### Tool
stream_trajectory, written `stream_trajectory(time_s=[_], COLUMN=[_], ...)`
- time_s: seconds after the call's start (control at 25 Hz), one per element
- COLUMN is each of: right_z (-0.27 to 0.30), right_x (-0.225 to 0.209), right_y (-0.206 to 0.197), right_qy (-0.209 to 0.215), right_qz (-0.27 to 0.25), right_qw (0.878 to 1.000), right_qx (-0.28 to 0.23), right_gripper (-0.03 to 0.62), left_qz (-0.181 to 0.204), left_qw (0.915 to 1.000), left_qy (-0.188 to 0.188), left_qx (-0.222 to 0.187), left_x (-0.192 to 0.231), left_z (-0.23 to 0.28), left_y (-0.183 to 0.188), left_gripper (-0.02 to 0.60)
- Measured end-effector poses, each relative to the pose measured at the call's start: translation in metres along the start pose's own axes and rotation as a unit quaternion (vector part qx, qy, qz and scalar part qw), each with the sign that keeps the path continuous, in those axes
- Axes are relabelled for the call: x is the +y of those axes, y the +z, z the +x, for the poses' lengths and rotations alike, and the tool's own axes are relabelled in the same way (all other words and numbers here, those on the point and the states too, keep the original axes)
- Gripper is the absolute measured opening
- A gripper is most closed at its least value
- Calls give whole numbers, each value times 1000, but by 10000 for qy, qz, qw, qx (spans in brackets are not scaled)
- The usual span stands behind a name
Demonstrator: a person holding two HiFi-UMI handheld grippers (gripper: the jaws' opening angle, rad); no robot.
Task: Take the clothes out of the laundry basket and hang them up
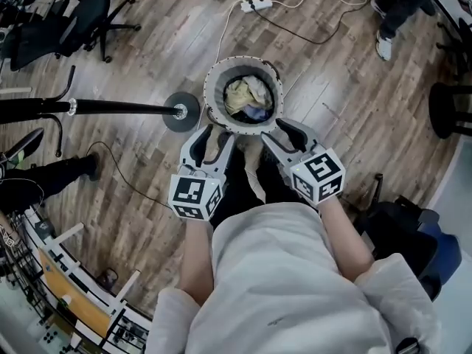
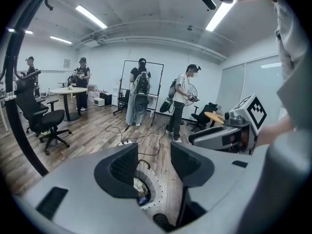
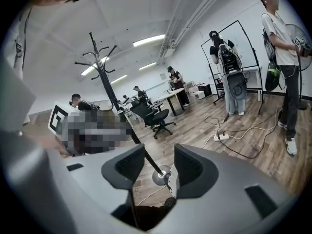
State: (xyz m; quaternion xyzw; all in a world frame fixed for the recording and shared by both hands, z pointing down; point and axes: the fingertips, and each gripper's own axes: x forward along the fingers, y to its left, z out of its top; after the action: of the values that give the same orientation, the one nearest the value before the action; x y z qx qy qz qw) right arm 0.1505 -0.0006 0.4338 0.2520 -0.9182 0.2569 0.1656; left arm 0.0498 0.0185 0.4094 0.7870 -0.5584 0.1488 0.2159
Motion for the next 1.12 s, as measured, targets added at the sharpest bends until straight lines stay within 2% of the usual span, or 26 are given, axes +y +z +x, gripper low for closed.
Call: stream_trajectory(time_s=[0.12,0.28,0.52,0.76,1.12], right_z=[9,26,59,94,153], right_x=[-5,-15,-35,-63,-114], right_y=[-13,-25,-43,-67,-106], right_qy=[-162,-371,-669,-1065,-1615], right_qz=[155,350,631,989,1121], right_qw=[9997,9984,9948,9876,9763], right_qx=[124,243,438,588,903], right_gripper=[179,181,183,184,189], left_qz=[-56,69,340,631,811], left_qw=[9998,9992,9941,9829,9647], left_qy=[-143,-309,-857,-1374,-1943], left_qx=[105,224,577,1056,1583], left_x=[8,25,47,60,89], left_z=[9,28,71,118,175], left_y=[-11,-23,-44,-74,-133], left_gripper=[202,202,202,206,206])
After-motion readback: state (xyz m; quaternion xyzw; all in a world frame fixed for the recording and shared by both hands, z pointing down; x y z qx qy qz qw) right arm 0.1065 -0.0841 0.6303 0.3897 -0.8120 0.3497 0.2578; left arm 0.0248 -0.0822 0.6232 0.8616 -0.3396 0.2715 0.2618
